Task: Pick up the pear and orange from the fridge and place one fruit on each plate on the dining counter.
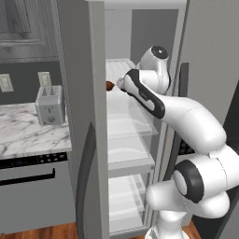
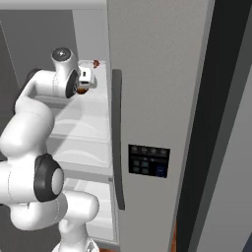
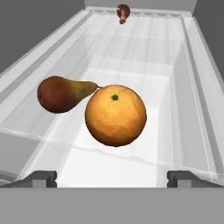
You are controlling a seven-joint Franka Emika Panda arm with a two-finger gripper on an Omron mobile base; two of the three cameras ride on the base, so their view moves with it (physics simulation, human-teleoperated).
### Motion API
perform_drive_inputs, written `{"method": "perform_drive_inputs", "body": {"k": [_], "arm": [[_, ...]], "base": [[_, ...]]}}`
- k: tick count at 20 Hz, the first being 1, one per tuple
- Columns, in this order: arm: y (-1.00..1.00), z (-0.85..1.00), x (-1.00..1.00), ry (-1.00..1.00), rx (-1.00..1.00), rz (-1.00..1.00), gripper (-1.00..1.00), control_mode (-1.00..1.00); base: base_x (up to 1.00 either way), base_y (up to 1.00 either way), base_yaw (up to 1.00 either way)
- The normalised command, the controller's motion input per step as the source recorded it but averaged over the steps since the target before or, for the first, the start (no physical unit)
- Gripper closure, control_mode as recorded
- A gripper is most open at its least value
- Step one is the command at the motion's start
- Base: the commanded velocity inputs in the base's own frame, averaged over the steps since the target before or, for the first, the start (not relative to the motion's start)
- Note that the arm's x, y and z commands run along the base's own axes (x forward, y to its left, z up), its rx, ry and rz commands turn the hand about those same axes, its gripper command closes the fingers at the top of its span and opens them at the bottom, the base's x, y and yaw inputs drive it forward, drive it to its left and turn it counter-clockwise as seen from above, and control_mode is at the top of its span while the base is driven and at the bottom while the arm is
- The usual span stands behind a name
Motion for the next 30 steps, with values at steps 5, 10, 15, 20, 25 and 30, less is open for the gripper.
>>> {"method": "perform_drive_inputs", "body": {"k": [5,10,15,20,25,30], "arm": [[0.02,-0.01,0.33,0.0,0.0,0.0,-1.0,-1.0],[0.12,-0.03,0.33,0.0,0.0,0.0,-1.0,-1.0],[0.13,-0.15,0.19,0.03,0.0,0.0,-1.0,-1.0],[0.01,-0.07,0.09,0.0,0.0,0.0,-1.0,-1.0],[-0.06,-0.03,0.17,0.0,0.0,0.0,-1.0,-1.0],[0.0,-0.18,0.04,0.03,0.0,0.0,-1.0,-1.0]], "base": [[0.0,0.0,0.0],[0.0,0.0,0.0],[0.0,0.0,0.0],[0.0,0.0,0.0],[0.0,0.0,0.0],[0.0,0.0,0.0]]}}
